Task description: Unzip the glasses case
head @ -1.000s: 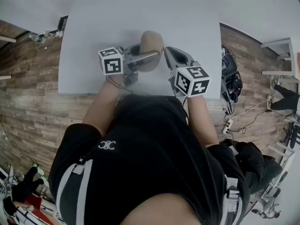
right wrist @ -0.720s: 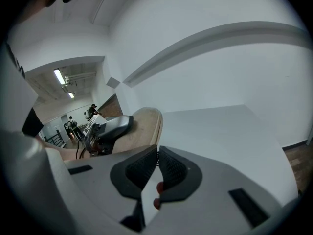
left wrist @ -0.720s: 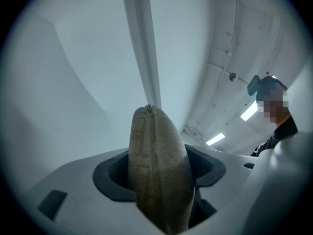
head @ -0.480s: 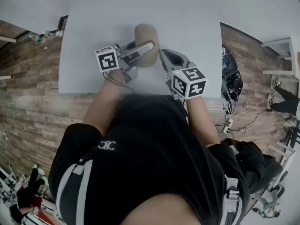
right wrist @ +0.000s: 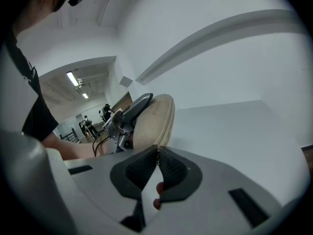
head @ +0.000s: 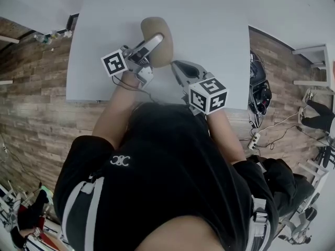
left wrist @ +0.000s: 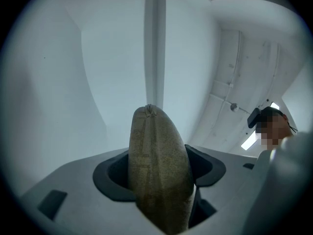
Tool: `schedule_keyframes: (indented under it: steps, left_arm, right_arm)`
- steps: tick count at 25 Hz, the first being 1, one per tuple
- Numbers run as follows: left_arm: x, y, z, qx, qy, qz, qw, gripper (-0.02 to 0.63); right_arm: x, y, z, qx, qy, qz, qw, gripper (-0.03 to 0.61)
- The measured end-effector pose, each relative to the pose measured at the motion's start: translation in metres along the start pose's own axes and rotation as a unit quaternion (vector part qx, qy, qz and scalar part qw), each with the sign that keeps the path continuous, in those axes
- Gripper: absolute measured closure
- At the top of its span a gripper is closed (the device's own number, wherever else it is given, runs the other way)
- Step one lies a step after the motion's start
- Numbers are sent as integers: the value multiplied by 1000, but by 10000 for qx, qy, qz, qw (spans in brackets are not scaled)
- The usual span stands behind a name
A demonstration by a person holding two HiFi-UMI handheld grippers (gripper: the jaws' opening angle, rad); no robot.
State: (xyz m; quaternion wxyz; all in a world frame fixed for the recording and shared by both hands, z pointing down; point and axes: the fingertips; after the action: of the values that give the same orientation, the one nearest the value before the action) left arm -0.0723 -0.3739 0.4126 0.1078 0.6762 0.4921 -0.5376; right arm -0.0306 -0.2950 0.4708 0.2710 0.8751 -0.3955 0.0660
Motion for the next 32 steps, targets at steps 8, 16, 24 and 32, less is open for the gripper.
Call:
schedule_keyframes:
  steps: [8, 16, 24, 32]
  left_arm:
    - [-1, -10, 13, 787, -617, -262, 9946, 311]
    - [-2, -18, 20, 1319, -831, -151, 9877, 311]
    - [-4, -27, 20, 1511, -631, 220, 9863, 311]
    - [-26, -20, -11, 668, 445, 1378, 9872, 311]
  right_arm:
    - [-19, 0, 3, 61, -98, 269, 9996, 551]
    - [-43, 15, -2, 56, -249, 359, 9990, 551]
    - [-43, 17, -8, 229, 432, 498, 9976, 551]
    - [15, -9, 13, 942, 521, -632, 9922, 321]
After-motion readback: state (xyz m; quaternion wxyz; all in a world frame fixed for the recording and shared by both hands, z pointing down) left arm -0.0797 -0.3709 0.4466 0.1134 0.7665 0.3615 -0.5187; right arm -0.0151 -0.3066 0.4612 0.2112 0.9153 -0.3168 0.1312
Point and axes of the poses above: the fingertips, and each gripper's own axes: y forward along the fingers, x to its right, z out of its top, and after that the axes turned 2 degrees about -x, right-handed
